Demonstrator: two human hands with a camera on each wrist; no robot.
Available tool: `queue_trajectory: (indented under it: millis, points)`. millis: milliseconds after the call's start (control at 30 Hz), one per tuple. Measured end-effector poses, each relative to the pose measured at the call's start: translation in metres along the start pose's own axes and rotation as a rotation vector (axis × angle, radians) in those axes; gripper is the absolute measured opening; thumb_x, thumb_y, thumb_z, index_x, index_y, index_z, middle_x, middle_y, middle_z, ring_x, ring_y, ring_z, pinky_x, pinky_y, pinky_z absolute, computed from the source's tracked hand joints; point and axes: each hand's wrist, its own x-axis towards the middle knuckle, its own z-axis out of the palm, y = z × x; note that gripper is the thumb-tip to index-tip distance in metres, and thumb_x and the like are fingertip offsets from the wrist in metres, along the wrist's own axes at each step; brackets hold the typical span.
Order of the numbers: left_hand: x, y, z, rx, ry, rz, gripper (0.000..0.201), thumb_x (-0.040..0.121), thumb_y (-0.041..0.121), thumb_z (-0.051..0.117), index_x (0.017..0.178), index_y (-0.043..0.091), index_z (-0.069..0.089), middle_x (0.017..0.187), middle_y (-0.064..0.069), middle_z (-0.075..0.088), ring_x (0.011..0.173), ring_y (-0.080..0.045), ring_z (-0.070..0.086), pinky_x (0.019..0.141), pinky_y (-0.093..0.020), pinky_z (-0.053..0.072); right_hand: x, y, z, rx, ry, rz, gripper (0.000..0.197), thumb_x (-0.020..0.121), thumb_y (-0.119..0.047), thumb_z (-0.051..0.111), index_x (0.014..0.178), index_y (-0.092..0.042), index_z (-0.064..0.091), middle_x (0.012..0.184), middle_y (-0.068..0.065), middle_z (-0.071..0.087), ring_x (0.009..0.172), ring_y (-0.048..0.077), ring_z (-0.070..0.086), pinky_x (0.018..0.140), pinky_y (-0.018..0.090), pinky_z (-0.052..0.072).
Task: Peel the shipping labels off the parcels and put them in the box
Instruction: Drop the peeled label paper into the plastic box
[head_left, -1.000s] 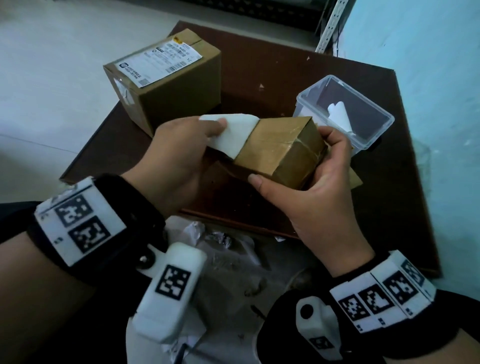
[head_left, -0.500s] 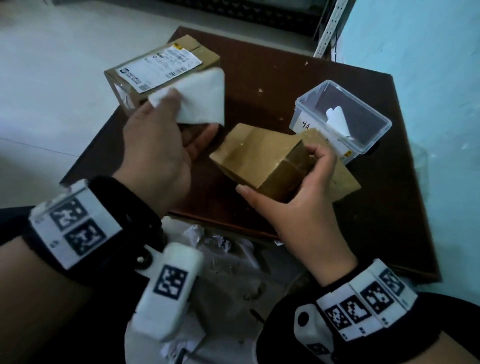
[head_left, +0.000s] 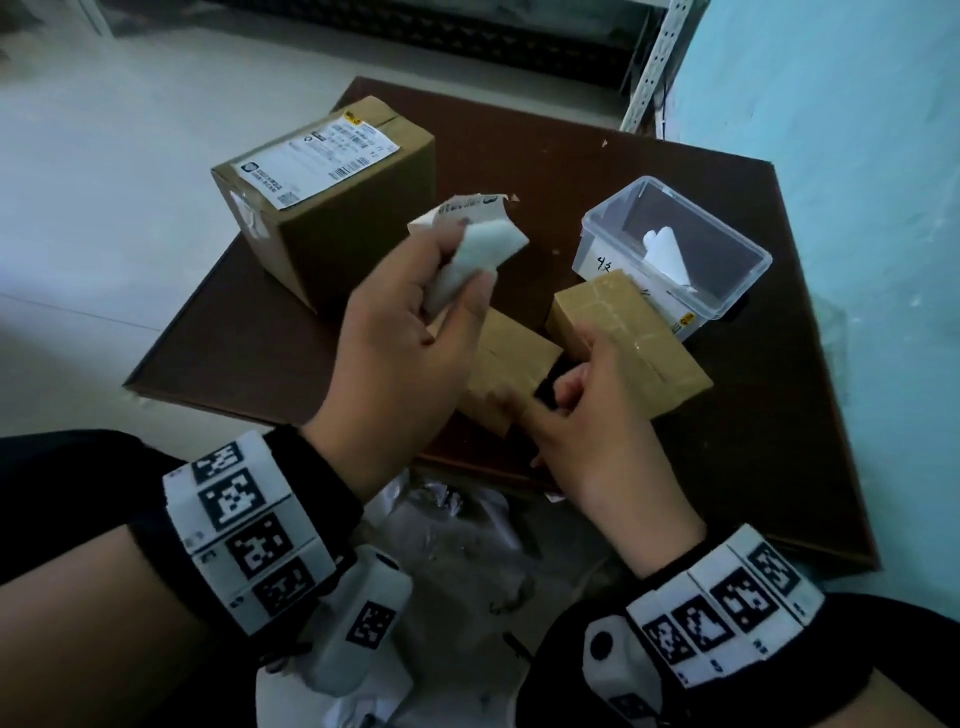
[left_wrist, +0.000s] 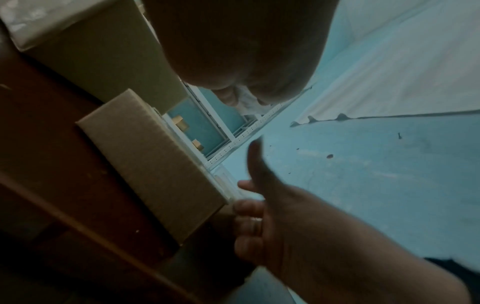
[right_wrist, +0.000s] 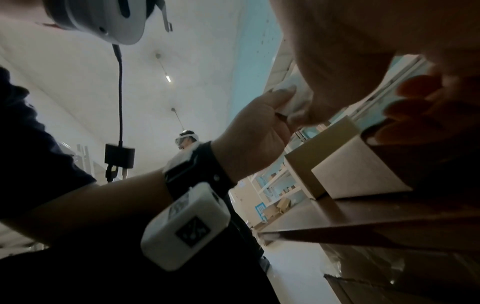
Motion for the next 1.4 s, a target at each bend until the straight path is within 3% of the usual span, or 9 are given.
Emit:
queue_trajectory:
  millis: [133, 433, 567, 633, 700, 833, 1000, 1200, 1400]
  points:
    - [-0.002, -0.012, 0.006, 0.051, -0.121, 0.070, 0.034, 0.096, 0.013, 0.073, 0.127, 0.002, 0.064, 0.133, -0.006, 0.065, 0.145, -0.018, 0.050, 0.116, -0.042, 0.047, -0.002, -0.006, -0.007, 0.421, 0.037, -0.026, 0.052, 0.095, -0.066, 0.049, 0.122, -0.028, 0.071, 0.090, -0.004, 0.073, 0.080, 0.012, 0.071, 0.073, 0.034, 0.060]
    - [0.000, -0.007, 0.017, 0.182, -0.272, 0.106, 0.059, 0.084, 0.042, 0.078, 0.132, 0.010, 0.064, 0.152, -0.008, 0.052, 0.160, -0.030, 0.020, 0.131, -0.035, 0.019, -0.002, -0.012, -0.021, 0.506, 0.014, -0.093, 0.024, 0.098, -0.028, 0.073, 0.119, -0.016, 0.075, 0.114, 0.002, 0.082, 0.110, 0.017, 0.078, 0.100, 0.047, 0.061]
    - [0.005, 0.014, 0.017, 0.214, -0.447, -0.059, 0.130, 0.044, 0.071, 0.088, 0.157, 0.033, 0.037, 0.174, -0.006, -0.007, 0.161, -0.023, -0.017, 0.125, -0.041, 0.002, 0.003, -0.012, -0.030, 0.530, 0.137, -0.110, 0.031, 0.090, -0.042, 0.074, 0.113, -0.021, 0.076, 0.112, -0.003, 0.082, 0.110, 0.014, 0.078, 0.099, 0.048, 0.062]
    - [0.008, 0.018, 0.022, 0.134, -0.424, -0.102, 0.136, 0.042, 0.071, 0.088, 0.160, 0.036, 0.029, 0.174, -0.003, -0.009, 0.161, -0.018, -0.009, 0.126, -0.037, 0.006, 0.006, -0.013, -0.035, 0.531, 0.164, -0.118, 0.041, 0.086, -0.052, 0.072, 0.113, -0.021, 0.077, 0.112, -0.001, 0.082, 0.109, 0.017, 0.078, 0.098, 0.050, 0.062]
    - [0.012, 0.018, 0.030, 0.038, -0.357, -0.134, 0.122, 0.057, 0.067, 0.089, 0.158, 0.028, 0.034, 0.169, -0.002, 0.023, 0.158, -0.016, 0.022, 0.128, -0.039, 0.027, 0.010, -0.013, -0.040, 0.544, 0.168, -0.114, 0.048, 0.084, -0.057, 0.071, 0.114, -0.020, 0.078, 0.112, 0.002, 0.082, 0.110, 0.019, 0.078, 0.096, 0.048, 0.063]
    - [0.016, 0.020, 0.051, 0.023, -0.231, -0.194, 0.074, 0.079, 0.057, 0.085, 0.137, 0.021, 0.057, 0.127, 0.010, 0.065, 0.116, -0.003, 0.063, 0.095, -0.034, 0.059, 0.013, -0.014, -0.048, 0.559, 0.256, -0.126, 0.046, 0.073, -0.062, 0.073, 0.100, -0.025, 0.078, 0.092, -0.009, 0.081, 0.087, 0.002, 0.076, 0.073, 0.021, 0.060]
    - [0.023, 0.027, 0.073, -0.076, -0.058, -0.222, 0.027, 0.094, 0.025, 0.078, 0.117, 0.023, 0.065, 0.108, 0.012, 0.069, 0.099, -0.002, 0.068, 0.085, -0.029, 0.061, 0.019, -0.014, -0.056, 0.656, 0.323, -0.112, 0.063, 0.063, -0.072, 0.073, 0.105, -0.025, 0.075, 0.110, 0.001, 0.082, 0.109, 0.018, 0.077, 0.092, 0.038, 0.063]
    - [0.031, 0.028, 0.095, -0.355, 0.009, -0.413, 0.003, 0.097, 0.019, 0.075, 0.098, 0.017, 0.073, 0.097, -0.005, 0.077, 0.094, -0.024, 0.076, 0.085, -0.054, 0.063, 0.024, -0.007, -0.071, 0.696, 0.205, 0.064, 0.028, 0.097, -0.015, 0.078, 0.121, -0.029, 0.074, 0.114, 0.002, 0.080, 0.097, 0.016, 0.081, 0.072, 0.026, 0.063]
    - [0.033, 0.024, 0.107, -0.283, -0.123, -0.441, 0.049, 0.107, 0.048, 0.054, 0.092, 0.009, 0.080, 0.081, -0.021, 0.074, 0.070, -0.028, 0.066, 0.068, -0.053, 0.057, 0.033, -0.010, -0.075, 0.773, 0.344, -0.078, 0.034, 0.096, -0.001, 0.076, 0.125, -0.018, 0.071, 0.116, 0.004, 0.081, 0.107, 0.020, 0.080, 0.081, 0.031, 0.063]
